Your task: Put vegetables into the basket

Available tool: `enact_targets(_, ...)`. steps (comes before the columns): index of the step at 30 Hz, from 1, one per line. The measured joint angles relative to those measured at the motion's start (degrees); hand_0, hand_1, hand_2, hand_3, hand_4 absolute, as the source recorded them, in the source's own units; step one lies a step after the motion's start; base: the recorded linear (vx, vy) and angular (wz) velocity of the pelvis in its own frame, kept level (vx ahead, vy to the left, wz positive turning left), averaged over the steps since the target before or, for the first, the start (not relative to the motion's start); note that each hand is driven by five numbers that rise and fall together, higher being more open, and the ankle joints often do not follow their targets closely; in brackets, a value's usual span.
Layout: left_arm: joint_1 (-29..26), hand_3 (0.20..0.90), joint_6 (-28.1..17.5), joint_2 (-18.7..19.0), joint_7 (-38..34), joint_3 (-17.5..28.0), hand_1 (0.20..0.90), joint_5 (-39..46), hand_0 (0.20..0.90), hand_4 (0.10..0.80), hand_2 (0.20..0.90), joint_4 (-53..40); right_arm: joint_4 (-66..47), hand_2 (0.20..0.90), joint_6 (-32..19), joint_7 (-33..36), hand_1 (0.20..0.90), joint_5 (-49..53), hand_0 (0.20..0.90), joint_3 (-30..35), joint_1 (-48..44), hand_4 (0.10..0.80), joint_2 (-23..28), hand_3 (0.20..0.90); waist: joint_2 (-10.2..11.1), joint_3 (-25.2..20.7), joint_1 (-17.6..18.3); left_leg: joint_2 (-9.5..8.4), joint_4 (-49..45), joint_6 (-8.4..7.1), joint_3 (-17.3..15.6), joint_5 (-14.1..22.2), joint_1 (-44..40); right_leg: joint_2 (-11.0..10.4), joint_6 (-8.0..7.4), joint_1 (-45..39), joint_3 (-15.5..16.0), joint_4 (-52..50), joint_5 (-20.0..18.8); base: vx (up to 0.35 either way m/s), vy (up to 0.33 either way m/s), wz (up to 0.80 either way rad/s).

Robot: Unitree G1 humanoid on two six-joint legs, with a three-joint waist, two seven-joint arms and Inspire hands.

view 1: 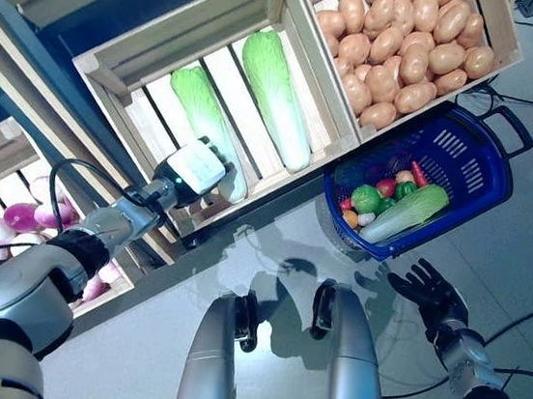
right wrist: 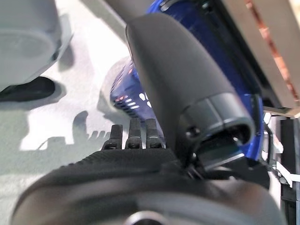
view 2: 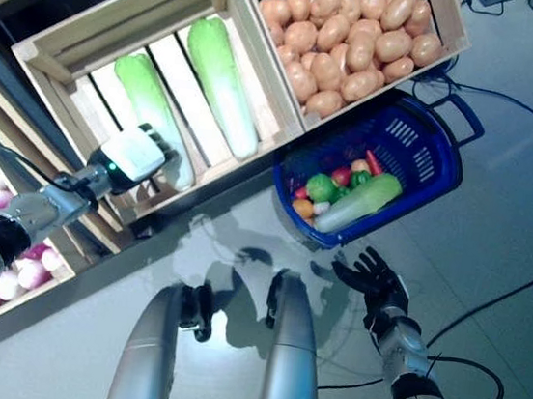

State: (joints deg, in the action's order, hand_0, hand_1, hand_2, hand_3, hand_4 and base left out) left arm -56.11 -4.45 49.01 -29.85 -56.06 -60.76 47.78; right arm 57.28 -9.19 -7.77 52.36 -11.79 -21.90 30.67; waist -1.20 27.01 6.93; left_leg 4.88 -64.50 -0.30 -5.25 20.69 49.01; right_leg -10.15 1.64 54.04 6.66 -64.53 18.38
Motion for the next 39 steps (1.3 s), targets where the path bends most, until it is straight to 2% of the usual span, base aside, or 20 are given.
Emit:
enact_targets(7,-2.37,0.900,-2.18,-0.02,-6.81,-2.33,0.900,-7.86,0.900,0.800,0.900,0.81,2.32,0.900,-0.52,-0.01,0.900,-0.24,0.900,0.00,-0.19,0.800,0.06,0.900,0.46,1.28,0.26,0.05,-1.11,0.07,0.20,0.05,1.80,0.02,0.02,1.68,-0.02,-0.88,-0.02,-0.006,-0.002,0.01)
enact_targets(16,-2.17,0.900,-2.54,0.03,-16.03,-1.90,0.900,-8.79,0.900,0.800,0.900,2.07,3.81,0.900,-2.73,-0.27,0.900,-1.18,0.900,-0.01,-0.06,0.800,0.08,0.900,0.46,1.30,-0.08,0.07,-0.92,0.11,0.10,0.06,2.33,0.08,-0.01,2.25,-0.09,-0.62,-0.04,0.012,0.018,0.00)
enact_targets(20,-2.07,0.900,-2.75,0.04,-14.43,-1.90,0.900,-9.10,0.900,0.800,0.900,2.42,3.79,0.900,-2.75,-0.57,0.900,-2.47,0.900,-0.01,-0.47,0.800,0.07,0.900,0.43,1.34,-0.11,0.07,-0.84,0.16,0.01,0.10,2.19,0.08,-0.10,2.17,-0.15,-0.58,-0.09,0.014,0.028,0.00)
enact_targets(26,-1.49,0.900,-2.64,0.04,-8.06,-1.92,0.900,-9.13,0.900,0.800,0.900,4.12,3.67,0.900,-2.74,-0.57,0.900,-2.47,0.900,-0.12,-1.42,0.800,0.10,0.900,0.25,1.67,-0.10,0.09,-0.97,0.17,-0.01,0.10,2.20,0.08,0.00,2.19,-0.20,-0.70,-0.05,-0.006,0.012,0.00)
enact_targets(31,-0.07,0.900,-1.41,-0.03,-6.49,-1.63,0.900,-5.93,0.900,0.800,0.900,3.83,2.43,0.900,-2.72,-0.51,0.900,-2.47,0.900,-0.20,-1.68,0.800,0.45,0.900,0.07,1.96,0.03,0.17,-1.78,0.24,0.12,0.17,3.64,0.21,0.02,3.51,-0.22,-1.26,-0.04,-0.030,0.035,0.01)
enact_targets(39,-4.97,0.900,-0.87,-0.08,-5.87,-1.61,0.900,-5.92,0.900,0.800,0.900,8.91,-0.38,0.900,-2.72,-0.35,0.900,-2.38,0.900,-0.11,-2.64,0.800,3.00,0.900,0.25,2.65,0.63,2.06,-10.23,0.29,0.28,2.48,11.55,0.70,0.94,11.25,-0.58,-7.88,0.60,-0.011,0.015,-0.07)
